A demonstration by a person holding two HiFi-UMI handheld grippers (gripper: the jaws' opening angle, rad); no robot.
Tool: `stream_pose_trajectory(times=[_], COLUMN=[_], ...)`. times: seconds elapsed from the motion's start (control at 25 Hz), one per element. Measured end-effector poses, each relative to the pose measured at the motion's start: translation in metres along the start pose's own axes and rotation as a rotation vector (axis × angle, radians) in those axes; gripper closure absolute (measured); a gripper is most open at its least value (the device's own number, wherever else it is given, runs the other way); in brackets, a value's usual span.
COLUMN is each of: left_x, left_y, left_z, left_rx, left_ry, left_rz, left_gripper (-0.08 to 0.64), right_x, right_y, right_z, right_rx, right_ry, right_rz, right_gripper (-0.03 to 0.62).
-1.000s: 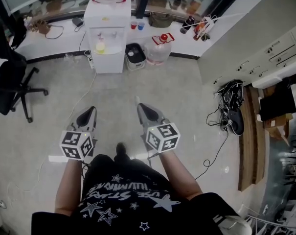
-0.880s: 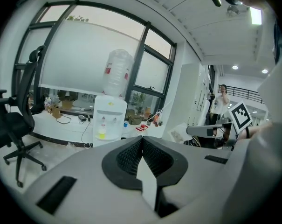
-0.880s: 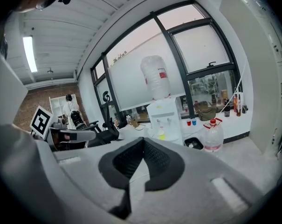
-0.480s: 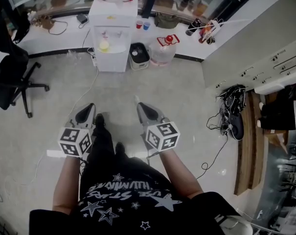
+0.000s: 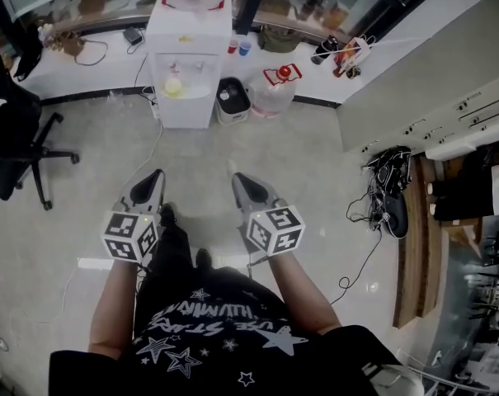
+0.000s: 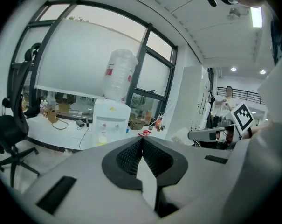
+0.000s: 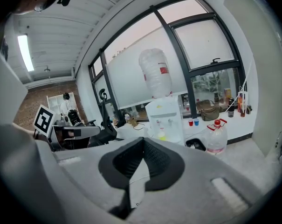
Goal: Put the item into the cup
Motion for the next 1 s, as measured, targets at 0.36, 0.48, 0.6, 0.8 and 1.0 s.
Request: stream_pose_trajectory(times=[0.36, 0.48, 0.6, 0.8, 1.0], left_x=[0.030, 0.039, 0.047, 0.051, 0.045], left_y=[-0.082, -0.115, -0.144, -0.186, -0.223], left_z=[0.058, 0.078, 0.096, 0.123, 0.143], left_rx=[-0.026, -0.038, -0.046, -0.075, -0.109], left_ry=[-0.054, -0.067, -0.081, -0.117, -0.150], left_rz=[-0.032, -0.035, -0.038, -0.052, -0.067], left_gripper=[0.552, 0.552, 0.552, 0.552, 0.552], right_x=[0.030, 0.041, 0.051, 0.062, 0.061], right_y=[0.010, 0.007, 0.003, 0.001, 0.000], right_z=[0.095, 0.133, 0.168, 0.213, 0.252], right_rx=[-0.025, -0.033, -0.038, -0.062, -0.096], right_ry=[-0.069, -0.083, -0.104, -0.136, -0.168], right_rz=[0.011, 0.005, 0.008, 0.011, 0.014], right_gripper=[0.594, 0.594, 0.594, 0.594, 0.594])
Point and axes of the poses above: the fingertips, and each gripper's own axes: z forward along the fingers, y to its right, x out of its top, the point moved 9 cm from there along -z, backward along the fingers, and after that the axes turned 4 degrees about -y, right-handed, at the moved point
